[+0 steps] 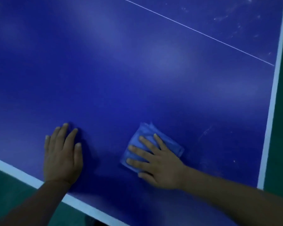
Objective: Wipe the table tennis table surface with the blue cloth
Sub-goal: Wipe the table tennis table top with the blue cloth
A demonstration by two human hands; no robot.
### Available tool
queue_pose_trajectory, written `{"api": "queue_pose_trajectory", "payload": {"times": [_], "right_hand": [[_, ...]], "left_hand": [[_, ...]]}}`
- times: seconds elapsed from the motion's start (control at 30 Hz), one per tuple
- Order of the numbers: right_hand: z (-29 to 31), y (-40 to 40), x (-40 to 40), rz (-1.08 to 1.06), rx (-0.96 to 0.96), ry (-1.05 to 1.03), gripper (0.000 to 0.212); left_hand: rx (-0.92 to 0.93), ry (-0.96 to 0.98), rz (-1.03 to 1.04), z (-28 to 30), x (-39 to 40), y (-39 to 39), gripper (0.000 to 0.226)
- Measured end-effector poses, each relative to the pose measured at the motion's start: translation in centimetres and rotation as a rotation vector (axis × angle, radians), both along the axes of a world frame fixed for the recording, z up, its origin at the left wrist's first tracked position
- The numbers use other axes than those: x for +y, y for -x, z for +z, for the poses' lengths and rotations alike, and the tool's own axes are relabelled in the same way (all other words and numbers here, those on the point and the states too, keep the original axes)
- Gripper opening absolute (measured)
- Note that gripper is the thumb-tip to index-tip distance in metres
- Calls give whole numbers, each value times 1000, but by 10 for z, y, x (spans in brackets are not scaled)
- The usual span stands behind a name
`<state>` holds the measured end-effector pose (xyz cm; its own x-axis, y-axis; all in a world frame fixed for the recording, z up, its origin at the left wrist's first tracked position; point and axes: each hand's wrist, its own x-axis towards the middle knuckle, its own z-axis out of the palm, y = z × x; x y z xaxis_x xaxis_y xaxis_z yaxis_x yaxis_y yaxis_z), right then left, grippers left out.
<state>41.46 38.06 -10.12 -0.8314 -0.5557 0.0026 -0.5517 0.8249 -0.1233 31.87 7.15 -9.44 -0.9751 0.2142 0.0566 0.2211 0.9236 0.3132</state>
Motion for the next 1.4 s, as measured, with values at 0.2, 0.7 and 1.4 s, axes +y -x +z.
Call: {"api": "queue_pose_trajectory", "payload": {"times": [0.2, 0.7, 1.4], "right_hand": [[-7, 107, 114, -898, 68, -102, 58], [-9, 240, 43, -468, 36, -115, 59], [5, 190, 88, -500, 6, -116, 59]], "left_hand": [[-71, 23, 18, -5, -4, -4, 60], [-94, 77, 3, -8, -7, -2, 56], [-92, 53, -3, -6, -8, -1, 55]]}}
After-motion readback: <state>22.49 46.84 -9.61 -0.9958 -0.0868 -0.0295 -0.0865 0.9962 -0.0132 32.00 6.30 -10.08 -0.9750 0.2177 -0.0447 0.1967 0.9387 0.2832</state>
